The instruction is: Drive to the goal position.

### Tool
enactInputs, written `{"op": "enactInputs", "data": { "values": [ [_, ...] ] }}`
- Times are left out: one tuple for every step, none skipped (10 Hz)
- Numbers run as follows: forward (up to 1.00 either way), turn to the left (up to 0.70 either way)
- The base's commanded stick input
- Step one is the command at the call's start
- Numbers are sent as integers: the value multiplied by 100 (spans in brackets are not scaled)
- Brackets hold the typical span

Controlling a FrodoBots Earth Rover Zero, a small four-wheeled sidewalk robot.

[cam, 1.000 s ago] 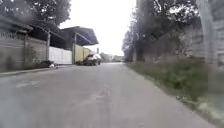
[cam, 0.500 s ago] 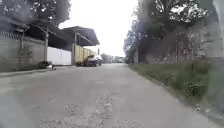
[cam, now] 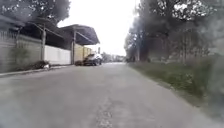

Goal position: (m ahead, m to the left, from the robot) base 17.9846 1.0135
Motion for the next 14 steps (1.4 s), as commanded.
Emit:
{"op": "enactInputs", "data": {
  "values": [
    [100, -40],
    [100, -35],
    [100, -4],
    [100, 0],
    [100, 0],
    [100, 0],
    [100, 0],
    [100, 0],
    [100, 0],
    [100, 0],
    [100, 0],
    [100, 0],
    [100, 0],
    [100, -16]
  ]
}}
